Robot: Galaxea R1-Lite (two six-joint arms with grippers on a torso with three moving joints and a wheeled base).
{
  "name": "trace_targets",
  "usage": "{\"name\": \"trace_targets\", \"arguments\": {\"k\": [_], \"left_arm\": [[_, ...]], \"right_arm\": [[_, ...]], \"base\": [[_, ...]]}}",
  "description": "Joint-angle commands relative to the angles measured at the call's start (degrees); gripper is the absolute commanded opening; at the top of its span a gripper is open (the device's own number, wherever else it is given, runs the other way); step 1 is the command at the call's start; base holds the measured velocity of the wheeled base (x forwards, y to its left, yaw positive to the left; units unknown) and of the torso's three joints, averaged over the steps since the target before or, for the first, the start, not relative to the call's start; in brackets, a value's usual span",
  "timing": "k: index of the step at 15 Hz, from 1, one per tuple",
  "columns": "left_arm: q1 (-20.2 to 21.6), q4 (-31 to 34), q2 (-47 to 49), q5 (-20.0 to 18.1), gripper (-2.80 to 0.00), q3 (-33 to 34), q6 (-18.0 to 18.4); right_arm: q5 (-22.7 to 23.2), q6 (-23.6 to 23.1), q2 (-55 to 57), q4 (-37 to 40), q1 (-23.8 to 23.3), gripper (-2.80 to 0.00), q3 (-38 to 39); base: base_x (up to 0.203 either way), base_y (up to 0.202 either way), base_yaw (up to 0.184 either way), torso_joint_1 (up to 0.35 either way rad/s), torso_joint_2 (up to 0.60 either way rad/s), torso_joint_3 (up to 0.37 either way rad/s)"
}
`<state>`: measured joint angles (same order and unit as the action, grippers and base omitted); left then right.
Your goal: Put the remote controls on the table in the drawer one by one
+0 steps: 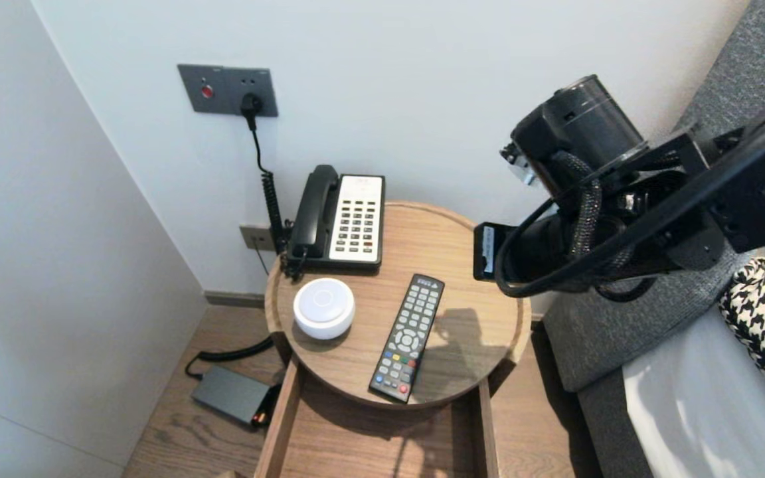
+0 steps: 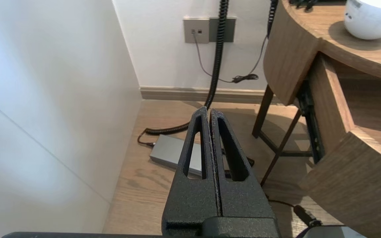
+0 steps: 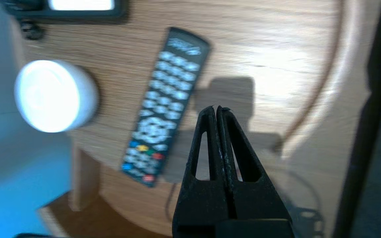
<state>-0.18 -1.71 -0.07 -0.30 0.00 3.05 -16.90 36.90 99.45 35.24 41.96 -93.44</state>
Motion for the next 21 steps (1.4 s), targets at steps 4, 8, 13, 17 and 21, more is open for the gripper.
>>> {"name": "trace_targets", "arguments": {"k": [4,8,13,17,21], "left_arm": [[0.01,-0.05,-0.01,-0.04,-2.8,0.7,0.03],[0.01,-0.05,-0.01,-0.02,-2.8,0.7,0.03],[0.01,-0.05,-0.01,-0.01,-2.8,0.7,0.03],[0.01,-0.05,-0.01,0.03,-2.8,0.7,0.03],[0.01,-0.01,-0.01,-0.02,-2.8,0.7,0.03]], "right_arm": [[-0.15,9.79,9.94,13.23,7.9,-2.8,-14.08],[-1.54,10.82,14.03,15.05,9.71,0.0,-16.12],[-3.98,10.74,16.0,16.07,9.65,0.0,-16.91],[-6.87,10.66,19.85,17.06,10.53,0.0,-17.08],[-7.98,10.65,20.52,16.44,10.16,0.0,-17.57]], "base": [[0.0,0.0,0.0,0.0,0.0,0.0],[0.0,0.0,0.0,0.0,0.0,0.0],[0.0,0.0,0.0,0.0,0.0,0.0],[0.0,0.0,0.0,0.0,0.0,0.0],[0.0,0.0,0.0,0.0,0.0,0.0]]}}
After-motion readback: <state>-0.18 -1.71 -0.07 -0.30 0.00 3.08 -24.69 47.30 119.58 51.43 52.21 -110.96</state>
